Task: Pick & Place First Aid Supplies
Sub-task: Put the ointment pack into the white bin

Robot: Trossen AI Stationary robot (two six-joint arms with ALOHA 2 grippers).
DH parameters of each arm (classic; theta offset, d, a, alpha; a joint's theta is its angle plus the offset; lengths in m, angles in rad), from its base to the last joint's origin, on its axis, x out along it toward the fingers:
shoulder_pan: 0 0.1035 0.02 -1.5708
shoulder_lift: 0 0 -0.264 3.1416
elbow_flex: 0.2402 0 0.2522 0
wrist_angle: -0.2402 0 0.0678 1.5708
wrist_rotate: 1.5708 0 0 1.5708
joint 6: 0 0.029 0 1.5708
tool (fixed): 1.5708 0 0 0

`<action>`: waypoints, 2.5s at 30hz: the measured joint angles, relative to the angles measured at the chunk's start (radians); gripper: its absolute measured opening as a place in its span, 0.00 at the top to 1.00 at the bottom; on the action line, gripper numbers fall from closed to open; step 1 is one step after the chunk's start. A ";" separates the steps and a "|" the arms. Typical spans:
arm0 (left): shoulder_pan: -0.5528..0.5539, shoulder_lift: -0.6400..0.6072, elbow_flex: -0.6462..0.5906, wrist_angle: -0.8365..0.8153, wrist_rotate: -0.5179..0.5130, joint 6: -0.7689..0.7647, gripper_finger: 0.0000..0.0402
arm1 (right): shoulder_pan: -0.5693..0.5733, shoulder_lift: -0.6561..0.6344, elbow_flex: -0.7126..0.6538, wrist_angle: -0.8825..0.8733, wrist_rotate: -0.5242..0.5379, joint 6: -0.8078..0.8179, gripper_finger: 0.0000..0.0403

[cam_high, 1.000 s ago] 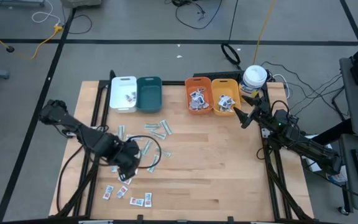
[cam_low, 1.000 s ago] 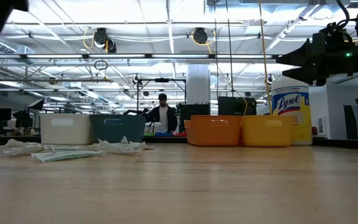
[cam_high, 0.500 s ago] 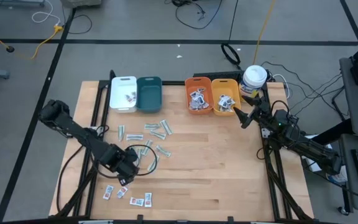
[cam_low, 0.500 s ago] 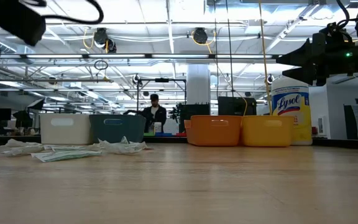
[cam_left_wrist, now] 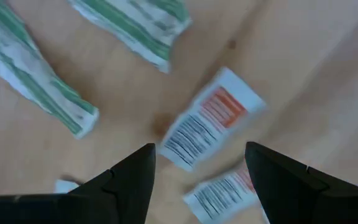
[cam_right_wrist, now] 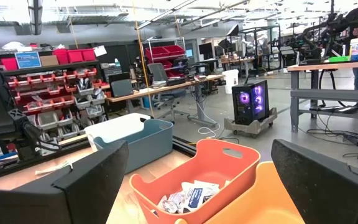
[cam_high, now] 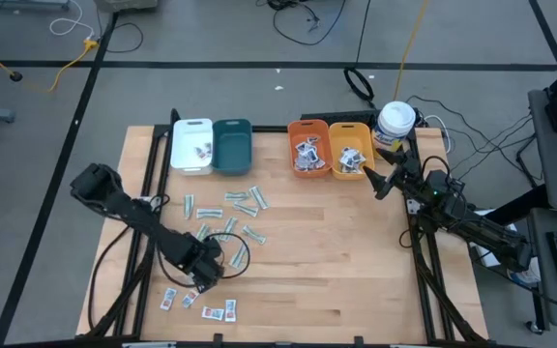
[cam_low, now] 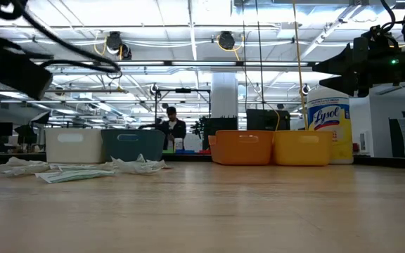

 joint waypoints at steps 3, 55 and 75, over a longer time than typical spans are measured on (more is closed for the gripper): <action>0.000 0.028 0.000 0.000 -0.020 -0.017 0.37 | 0.000 0.000 0.000 0.000 0.000 0.000 0.03; 0.062 -0.401 0.000 -0.015 0.029 -0.390 1.00 | 0.000 0.000 0.000 0.000 0.000 0.000 0.03; 0.914 -0.480 0.001 -0.309 0.029 0.007 1.00 | 0.000 0.000 0.000 0.000 0.000 0.000 0.03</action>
